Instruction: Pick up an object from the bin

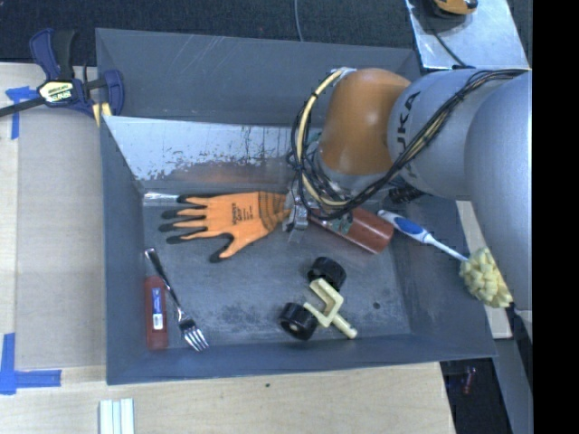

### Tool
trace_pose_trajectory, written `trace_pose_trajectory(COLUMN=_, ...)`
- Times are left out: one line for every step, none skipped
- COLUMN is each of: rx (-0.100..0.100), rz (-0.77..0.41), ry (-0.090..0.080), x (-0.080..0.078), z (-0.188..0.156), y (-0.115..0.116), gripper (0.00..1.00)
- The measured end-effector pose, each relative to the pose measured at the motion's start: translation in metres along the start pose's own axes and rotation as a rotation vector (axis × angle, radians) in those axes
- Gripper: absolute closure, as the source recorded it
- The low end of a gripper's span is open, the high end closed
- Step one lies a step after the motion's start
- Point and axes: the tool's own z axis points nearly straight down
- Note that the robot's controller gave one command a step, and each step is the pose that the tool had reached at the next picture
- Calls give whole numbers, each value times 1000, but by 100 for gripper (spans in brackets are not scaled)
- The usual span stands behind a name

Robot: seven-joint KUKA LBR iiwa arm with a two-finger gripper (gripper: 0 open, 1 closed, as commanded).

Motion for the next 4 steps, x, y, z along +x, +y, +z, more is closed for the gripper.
trace_pose_trajectory(rx=0, rz=1, ry=0, x=0, z=0, y=0, gripper=100)
trace_pose_trajectory(rx=0, rz=1, ry=0, x=0, z=0, y=0, gripper=100)
trace_pose_trajectory(rx=0, rz=1, ry=0, x=0, z=0, y=0, gripper=100)
trace_pose_trajectory(rx=0, rz=2, ry=0, x=0, z=0, y=0, gripper=100)
